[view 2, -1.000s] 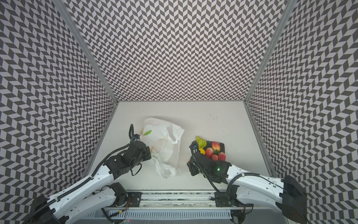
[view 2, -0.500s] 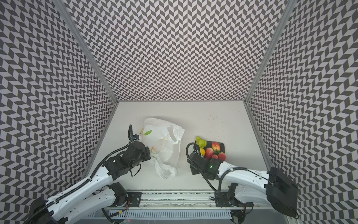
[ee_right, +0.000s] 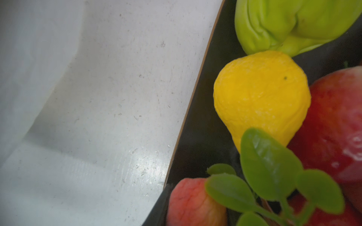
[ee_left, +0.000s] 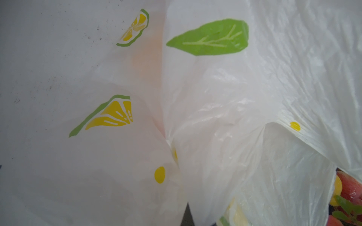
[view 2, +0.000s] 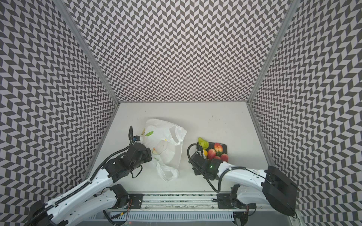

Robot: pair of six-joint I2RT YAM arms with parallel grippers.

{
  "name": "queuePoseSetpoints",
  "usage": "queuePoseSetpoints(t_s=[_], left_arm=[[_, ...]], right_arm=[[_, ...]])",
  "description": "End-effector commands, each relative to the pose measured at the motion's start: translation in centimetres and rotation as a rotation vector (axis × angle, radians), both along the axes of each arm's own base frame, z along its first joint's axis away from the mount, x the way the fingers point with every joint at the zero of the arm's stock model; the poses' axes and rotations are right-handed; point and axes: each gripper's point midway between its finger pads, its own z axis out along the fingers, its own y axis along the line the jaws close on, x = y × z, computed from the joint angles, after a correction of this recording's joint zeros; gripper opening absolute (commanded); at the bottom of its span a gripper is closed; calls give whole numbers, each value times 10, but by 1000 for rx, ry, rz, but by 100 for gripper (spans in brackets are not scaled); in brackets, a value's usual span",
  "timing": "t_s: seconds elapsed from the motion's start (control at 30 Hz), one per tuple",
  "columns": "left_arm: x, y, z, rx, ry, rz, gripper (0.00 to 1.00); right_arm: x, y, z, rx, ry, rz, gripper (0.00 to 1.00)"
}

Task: Take fruits out of the plastic bag
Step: Place the fruit on the plate.

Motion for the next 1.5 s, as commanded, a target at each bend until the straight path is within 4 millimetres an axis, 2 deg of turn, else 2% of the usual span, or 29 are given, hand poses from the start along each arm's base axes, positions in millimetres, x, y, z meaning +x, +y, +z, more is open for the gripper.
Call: queuePoseSetpoints(t_s=[0.0, 0.4, 0.77, 0.87, 1.0, 1.1, 1.2, 1.33, 1.47], left_arm=[[0, 8, -2, 11, -4, 35, 0], [0, 8, -1, 4, -4, 36, 0], [0, 7, -1, 0, -6, 30, 0], [0, 6, -1, 0, -8, 27, 0], [0, 6, -1, 1, -8, 25, 0], [0, 5, -1, 1, -7, 21, 0], [0, 4, -1, -5, -7, 19, 0], [0, 3, -1, -3, -5, 13, 0], [0, 4, -1, 4, -2, 13, 0]], right_arm=[[8, 0, 4, 11, -32, -32, 40], [7, 0, 12, 18, -43, -22, 50], [5, 10, 46, 148, -103, 42, 51], [3, 20, 64, 218, -130, 97, 51], [-6, 52, 120, 421, -235, 284, 50], [-7, 56, 148, 524, -329, 319, 49], [-8, 62, 164, 593, -415, 370, 49], [-8, 85, 184, 624, -519, 504, 47], [9, 113, 183, 527, -522, 565, 46]])
